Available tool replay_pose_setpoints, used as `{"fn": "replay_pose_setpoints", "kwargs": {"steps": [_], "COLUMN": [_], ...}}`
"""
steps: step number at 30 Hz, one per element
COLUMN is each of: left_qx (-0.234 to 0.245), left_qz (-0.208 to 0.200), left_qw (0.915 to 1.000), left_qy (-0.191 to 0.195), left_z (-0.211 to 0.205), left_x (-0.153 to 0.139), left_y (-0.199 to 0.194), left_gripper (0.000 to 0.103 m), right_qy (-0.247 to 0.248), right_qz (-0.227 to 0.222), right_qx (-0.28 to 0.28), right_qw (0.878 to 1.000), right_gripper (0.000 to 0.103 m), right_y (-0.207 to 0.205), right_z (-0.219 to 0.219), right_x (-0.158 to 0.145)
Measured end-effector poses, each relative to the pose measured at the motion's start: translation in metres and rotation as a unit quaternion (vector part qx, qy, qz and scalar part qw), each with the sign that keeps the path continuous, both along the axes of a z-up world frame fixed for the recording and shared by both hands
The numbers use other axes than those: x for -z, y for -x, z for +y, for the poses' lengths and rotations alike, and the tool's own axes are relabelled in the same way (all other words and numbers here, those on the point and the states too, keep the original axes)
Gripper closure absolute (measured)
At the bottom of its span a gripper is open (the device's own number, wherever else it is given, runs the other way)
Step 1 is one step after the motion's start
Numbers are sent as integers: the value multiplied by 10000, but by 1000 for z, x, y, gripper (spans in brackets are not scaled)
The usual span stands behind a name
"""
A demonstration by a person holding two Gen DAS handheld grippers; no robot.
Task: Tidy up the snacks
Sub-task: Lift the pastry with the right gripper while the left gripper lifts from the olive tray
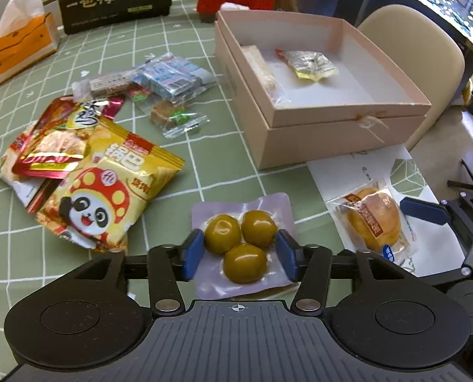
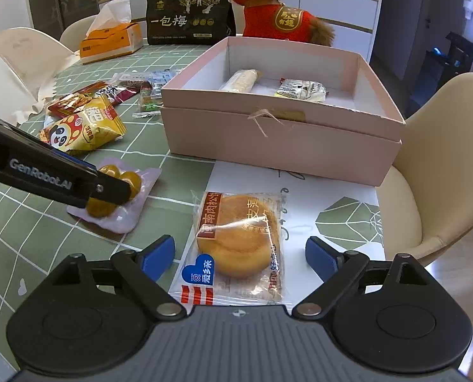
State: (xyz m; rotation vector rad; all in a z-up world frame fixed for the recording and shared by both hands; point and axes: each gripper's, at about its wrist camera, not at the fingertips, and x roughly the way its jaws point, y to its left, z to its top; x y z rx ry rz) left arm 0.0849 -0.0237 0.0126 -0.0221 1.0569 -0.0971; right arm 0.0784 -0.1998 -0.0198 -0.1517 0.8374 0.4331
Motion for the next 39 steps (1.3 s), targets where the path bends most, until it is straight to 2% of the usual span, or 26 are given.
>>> {"fn": "replay_pose_setpoints", "kwargs": {"steps": [4, 10, 13, 15, 17, 18, 23, 27, 30, 31, 32, 33, 34, 37, 39], "left_qx": [142, -81, -63, -58, -19, 28, 221, 300, 347, 339, 318, 315, 263, 182, 102], "left_qz": [-91, -171, -177, -223, -278, -344, -524, -485, -553, -593, -660, -725, -826, -1139, -1191], "left_qw": [9998, 9998, 9997, 9994, 9992, 9991, 9976, 9983, 9979, 9977, 9973, 9969, 9962, 9930, 9922], "left_qy": [-100, -15, -173, -252, -273, -240, -393, -106, -60, -38, -21, 22, 117, 252, 349], "left_z": [-4, -2, -8, -10, -11, -10, -13, -12, -15, -16, -17, -16, -15, -12, -9], "left_x": [1, 2, 3, 3, 3, 2, 1, -2, -5, -7, -11, -16, -23, -47, -56], "left_y": [-2, -14, -15, -14, -11, -8, 10, 33, 54, 59, 65, 69, 72, 72, 66], "left_gripper": [42, 39, 39, 38, 44, 46, 52, 52, 52, 55, 91, 100, 91, 92, 92], "right_qy": [16, 39, 29, 31, 73, 88, 104, 101, 109, 109, 111, 116, 110, 82, 75], "right_qz": [28, 62, 104, 106, 72, 108, 338, 352, 282, 254, 225, 189, 129, -25, -78], "right_qx": [-52, -37, -3, -19, -158, -268, -441, -286, -171, -147, -132, -118, -106, -93, -89], "right_qw": [10000, 10000, 9999, 9999, 9998, 9995, 9984, 9989, 9994, 9995, 9996, 9997, 9998, 9999, 9999], "right_gripper": [12, 12, 12, 18, 45, 48, 48, 48, 48, 48, 48, 48, 48, 48, 48], "right_y": [-4, -4, -4, -5, -2, -2, 3, 9, 12, 13, 13, 13, 14, 18, 19], "right_z": [2, 5, 5, 5, 7, 7, 3, -12, -22, -25, -27, -29, -31, -36, -38], "right_x": [0, -1, -2, -4, -9, -10, -15, -22, -30, -33, -36, -39, -44, -56, -61]}}
